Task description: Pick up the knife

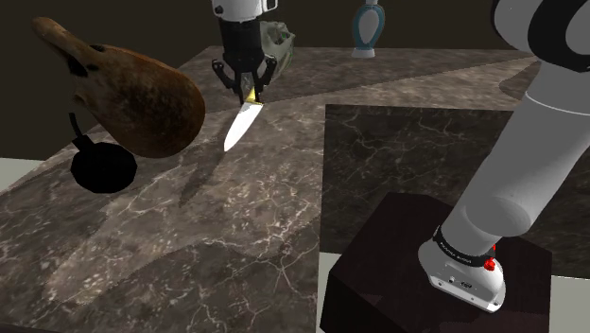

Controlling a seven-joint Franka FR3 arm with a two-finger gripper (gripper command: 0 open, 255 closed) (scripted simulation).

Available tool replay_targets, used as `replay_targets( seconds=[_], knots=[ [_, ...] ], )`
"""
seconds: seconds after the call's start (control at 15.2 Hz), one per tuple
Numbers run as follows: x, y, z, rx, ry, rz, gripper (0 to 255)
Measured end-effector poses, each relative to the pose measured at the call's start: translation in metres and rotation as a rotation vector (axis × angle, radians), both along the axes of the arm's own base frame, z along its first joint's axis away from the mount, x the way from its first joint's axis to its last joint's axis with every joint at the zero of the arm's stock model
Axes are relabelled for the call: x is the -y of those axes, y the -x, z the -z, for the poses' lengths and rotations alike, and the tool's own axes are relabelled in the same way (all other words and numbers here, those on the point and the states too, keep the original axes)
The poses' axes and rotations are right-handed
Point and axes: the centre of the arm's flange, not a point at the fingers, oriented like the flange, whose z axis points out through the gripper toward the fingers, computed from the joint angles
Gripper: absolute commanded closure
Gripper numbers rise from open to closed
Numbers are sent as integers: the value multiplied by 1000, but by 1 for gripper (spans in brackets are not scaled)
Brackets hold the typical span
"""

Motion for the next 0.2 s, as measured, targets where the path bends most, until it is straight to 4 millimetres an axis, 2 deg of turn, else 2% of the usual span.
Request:
replay_targets(
  seconds=[0.2],
  knots=[
    [1, 1, -14, 0, 0, 0, 255]
  ],
)
